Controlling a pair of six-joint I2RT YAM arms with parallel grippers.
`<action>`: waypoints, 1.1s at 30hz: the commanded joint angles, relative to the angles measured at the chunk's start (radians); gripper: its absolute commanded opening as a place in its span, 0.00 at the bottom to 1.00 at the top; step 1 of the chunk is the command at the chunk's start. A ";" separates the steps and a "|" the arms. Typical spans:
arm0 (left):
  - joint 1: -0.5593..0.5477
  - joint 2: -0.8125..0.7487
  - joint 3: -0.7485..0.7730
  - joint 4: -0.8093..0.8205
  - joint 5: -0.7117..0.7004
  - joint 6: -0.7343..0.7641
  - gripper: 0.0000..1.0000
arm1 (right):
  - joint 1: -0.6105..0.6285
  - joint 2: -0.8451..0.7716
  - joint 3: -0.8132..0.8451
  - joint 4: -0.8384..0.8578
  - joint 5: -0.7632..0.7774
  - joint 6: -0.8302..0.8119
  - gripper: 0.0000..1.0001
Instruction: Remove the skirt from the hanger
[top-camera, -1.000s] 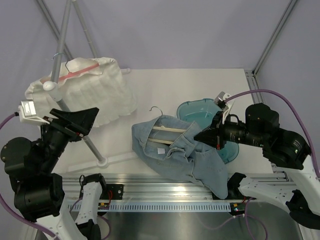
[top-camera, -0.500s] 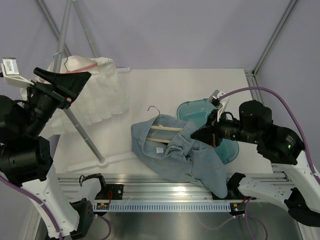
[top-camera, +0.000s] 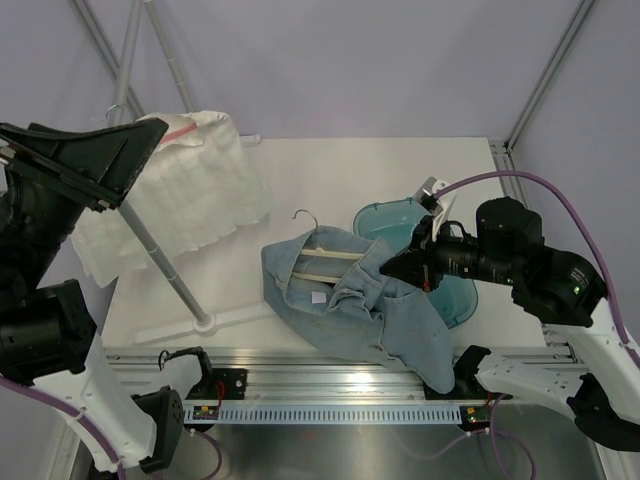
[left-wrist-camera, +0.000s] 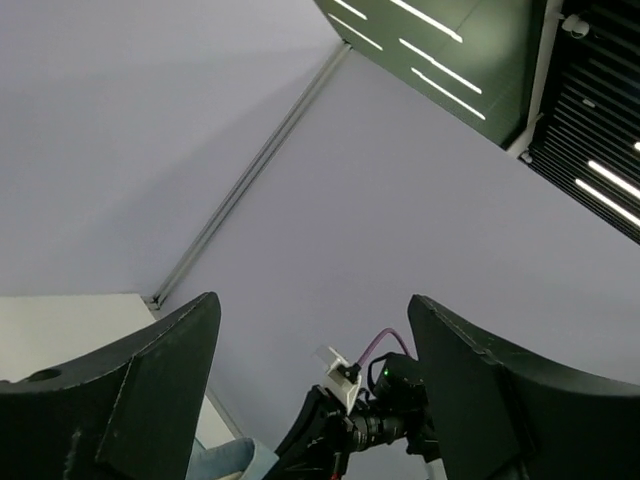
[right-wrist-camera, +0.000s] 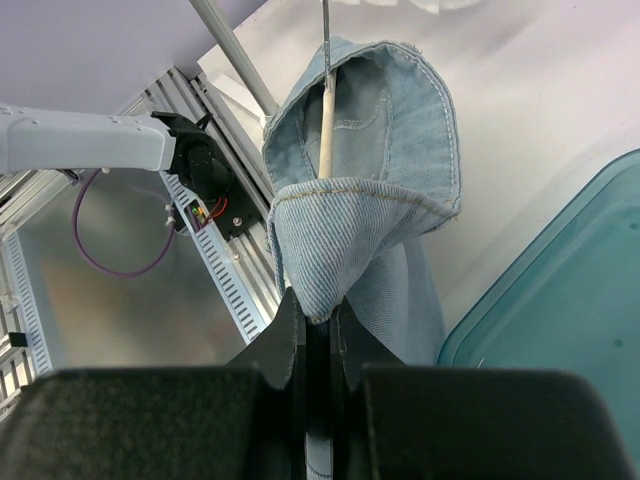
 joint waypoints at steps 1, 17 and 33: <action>0.005 0.117 0.102 0.108 0.029 -0.020 0.81 | -0.007 0.017 0.100 0.103 -0.001 -0.007 0.00; -0.884 0.341 0.117 -0.145 -0.784 0.569 0.77 | -0.110 0.089 0.198 0.038 -0.001 -0.034 0.00; -1.673 0.193 -0.237 -0.261 -1.643 0.828 0.56 | -0.158 -0.076 -0.094 0.221 -0.032 0.148 0.00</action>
